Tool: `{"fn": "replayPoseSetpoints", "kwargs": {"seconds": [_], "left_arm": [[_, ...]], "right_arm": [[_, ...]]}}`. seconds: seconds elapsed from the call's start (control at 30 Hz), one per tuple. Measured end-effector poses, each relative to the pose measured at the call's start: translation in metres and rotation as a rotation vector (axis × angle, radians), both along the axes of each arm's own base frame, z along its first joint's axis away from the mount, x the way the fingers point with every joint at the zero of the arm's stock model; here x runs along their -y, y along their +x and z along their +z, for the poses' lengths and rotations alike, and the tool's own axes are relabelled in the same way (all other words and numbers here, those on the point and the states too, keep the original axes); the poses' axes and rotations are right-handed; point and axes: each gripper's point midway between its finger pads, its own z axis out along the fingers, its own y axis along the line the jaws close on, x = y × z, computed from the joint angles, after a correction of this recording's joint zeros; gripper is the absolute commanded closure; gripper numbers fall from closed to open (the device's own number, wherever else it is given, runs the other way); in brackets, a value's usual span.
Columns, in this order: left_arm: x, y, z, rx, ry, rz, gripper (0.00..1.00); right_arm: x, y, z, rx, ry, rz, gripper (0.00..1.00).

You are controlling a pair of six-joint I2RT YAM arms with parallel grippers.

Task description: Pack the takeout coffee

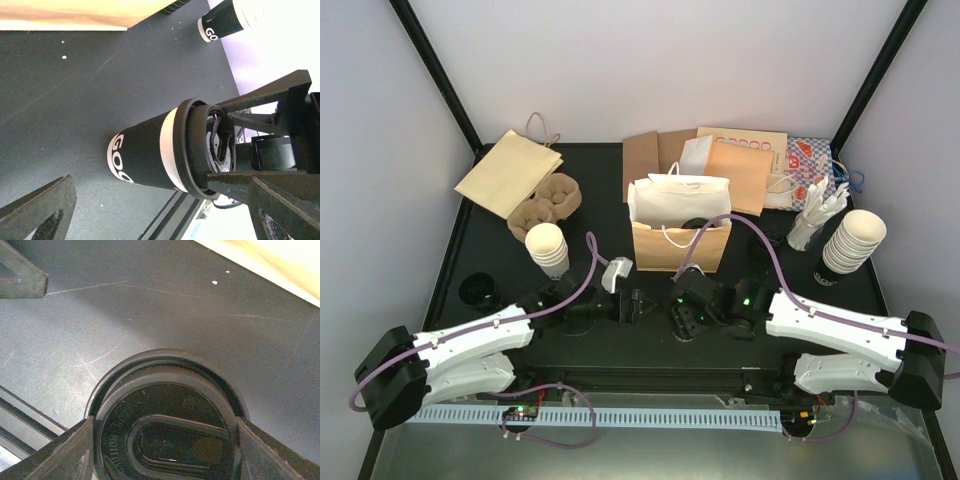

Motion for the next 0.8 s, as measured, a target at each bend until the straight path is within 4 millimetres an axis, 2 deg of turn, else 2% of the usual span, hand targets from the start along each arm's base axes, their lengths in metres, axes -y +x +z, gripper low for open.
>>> {"fn": "replayPoseSetpoints", "kwargs": {"seconds": [0.23, 0.63, 0.8], "left_arm": [[0.003, 0.000, -0.010, -0.031, 0.017, -0.004, 0.17], [0.006, 0.000, -0.018, -0.065, 0.028, -0.009, 0.18], [0.006, 0.000, -0.021, -0.072, 0.034, -0.009, 0.19]], "right_arm": [[-0.006, -0.004, 0.000, 0.001, 0.004, 0.025, 0.32], [-0.013, -0.006, -0.004, 0.004, 0.035, 0.039, 0.32], [-0.023, -0.010, -0.006, 0.024, 0.056, 0.061, 0.32]]}}
